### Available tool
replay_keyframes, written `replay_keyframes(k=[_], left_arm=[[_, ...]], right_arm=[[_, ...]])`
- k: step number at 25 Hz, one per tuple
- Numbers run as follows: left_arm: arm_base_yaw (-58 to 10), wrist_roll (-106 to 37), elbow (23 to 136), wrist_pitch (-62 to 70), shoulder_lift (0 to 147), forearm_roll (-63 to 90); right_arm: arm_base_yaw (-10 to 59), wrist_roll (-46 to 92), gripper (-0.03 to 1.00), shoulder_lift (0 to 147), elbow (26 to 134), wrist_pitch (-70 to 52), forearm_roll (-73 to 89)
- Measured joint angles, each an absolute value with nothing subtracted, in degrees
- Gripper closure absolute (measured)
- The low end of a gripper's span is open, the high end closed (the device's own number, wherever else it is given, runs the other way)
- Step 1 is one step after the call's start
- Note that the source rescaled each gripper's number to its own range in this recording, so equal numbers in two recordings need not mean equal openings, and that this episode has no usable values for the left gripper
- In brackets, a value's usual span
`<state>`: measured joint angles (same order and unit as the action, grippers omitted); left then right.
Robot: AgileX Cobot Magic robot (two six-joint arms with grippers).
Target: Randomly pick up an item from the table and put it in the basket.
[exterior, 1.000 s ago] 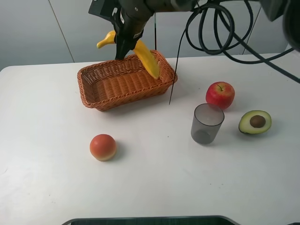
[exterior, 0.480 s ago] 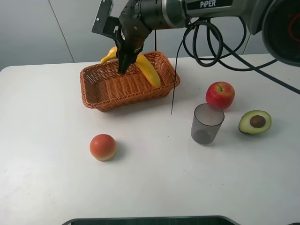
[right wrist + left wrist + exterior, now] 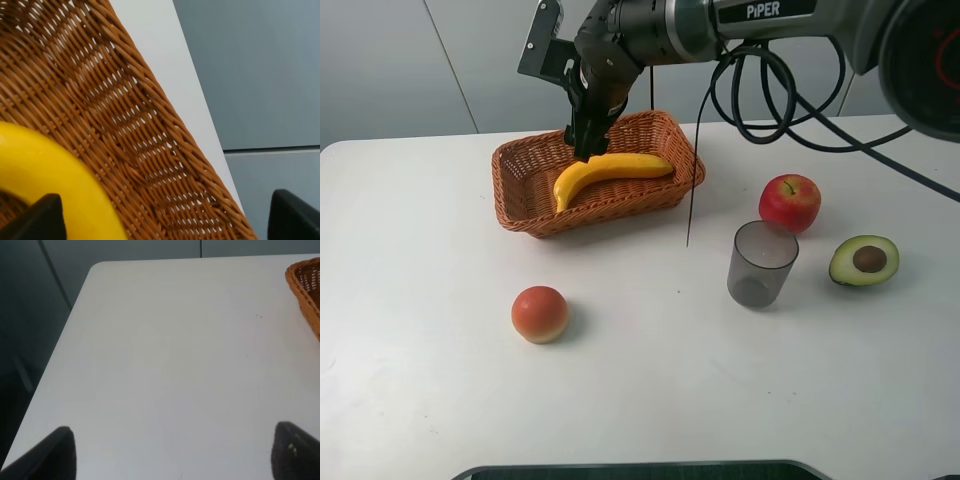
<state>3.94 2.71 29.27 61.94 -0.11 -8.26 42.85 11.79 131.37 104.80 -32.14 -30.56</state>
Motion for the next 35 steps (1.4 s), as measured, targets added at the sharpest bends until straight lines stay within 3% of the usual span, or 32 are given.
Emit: replay_keyframes(k=[12,25,35], left_arm=[[3.94,2.71,29.27,61.94,-0.11,-8.26],[3.94,2.71,29.27,61.94,-0.11,-8.26],[3.94,2.71,29.27,61.94,-0.11,-8.26]], right_arm=[[42.53,11.66,0.18,123.29,104.8,-41.34,-20.42],[31.08,-2.76,0.18,112.52,104.0,-66.51,-8.25],[19.51,-7.95,0.18,94.95,84.64,-65.98,-6.2]])
